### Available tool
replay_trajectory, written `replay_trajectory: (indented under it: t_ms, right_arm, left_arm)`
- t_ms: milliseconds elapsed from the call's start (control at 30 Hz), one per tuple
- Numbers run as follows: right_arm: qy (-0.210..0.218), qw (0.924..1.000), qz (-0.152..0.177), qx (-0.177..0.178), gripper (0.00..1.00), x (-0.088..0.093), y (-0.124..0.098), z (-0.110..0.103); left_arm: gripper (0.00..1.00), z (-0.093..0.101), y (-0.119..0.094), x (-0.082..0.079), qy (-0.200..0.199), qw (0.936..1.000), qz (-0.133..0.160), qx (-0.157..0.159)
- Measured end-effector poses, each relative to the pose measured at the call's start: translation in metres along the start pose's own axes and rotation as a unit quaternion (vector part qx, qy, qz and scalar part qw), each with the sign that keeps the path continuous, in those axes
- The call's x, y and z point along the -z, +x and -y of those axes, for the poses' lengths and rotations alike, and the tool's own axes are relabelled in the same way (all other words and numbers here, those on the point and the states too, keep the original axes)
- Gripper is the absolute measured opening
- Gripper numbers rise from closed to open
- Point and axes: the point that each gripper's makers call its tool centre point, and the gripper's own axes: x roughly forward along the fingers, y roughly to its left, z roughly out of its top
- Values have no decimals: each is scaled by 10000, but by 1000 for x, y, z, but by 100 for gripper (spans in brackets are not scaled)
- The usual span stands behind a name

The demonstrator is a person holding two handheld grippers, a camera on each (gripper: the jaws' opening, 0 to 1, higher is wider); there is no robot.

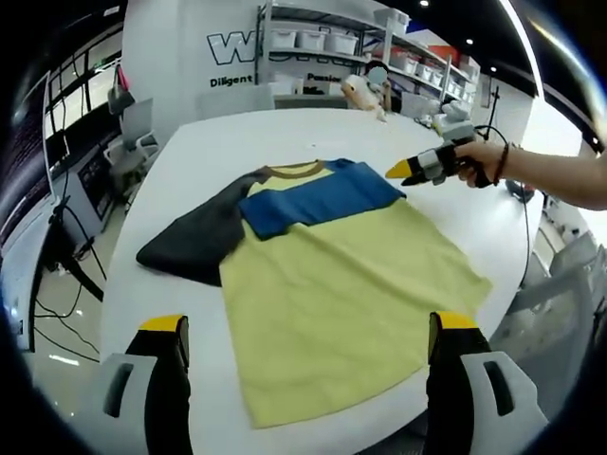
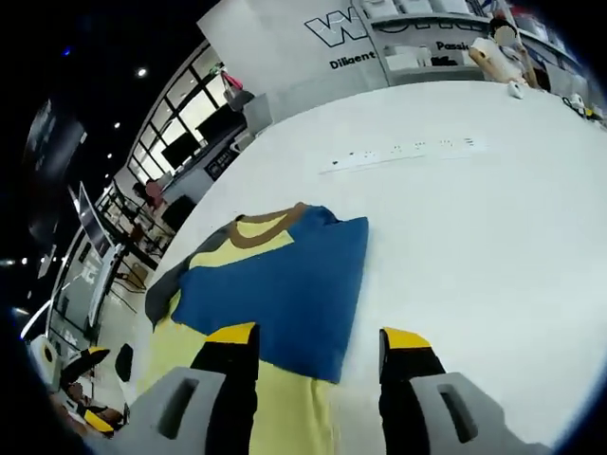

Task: Fold the garment on the visible template until the final outline fits inside the template.

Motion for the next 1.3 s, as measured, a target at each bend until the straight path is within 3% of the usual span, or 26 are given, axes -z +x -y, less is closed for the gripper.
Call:
replay_trajectory:
  t_ms: [133,367,533,867,1067,1300]
  right_arm:
    - [41,9999,-84,109,29,5,3,9]
    - [-52,9994,-252,218,18,12,6,13]
    - [18,9990,-384,246,0,20,9,13]
    - [-62,9988,-378,301,0,20,8,13]
    - [-555,9962,-214,630,0,4,-1,32]
    - [-1069,9893,-326,938,0,3,-4,49]
  left_arm:
    - [99,-2,1,2,41,10000,-66,-30]
    - [99,-4,1,2,27,10000,-47,-37]
    - [99,-5,1,3,22,10000,-56,-57]
    - [99,-6,-1,5,5,10000,-38,-80]
    - [99,-7,-2,3,-11,10000,14,-87]
    - [99,-8,-1,5,-13,10000,-22,-79]
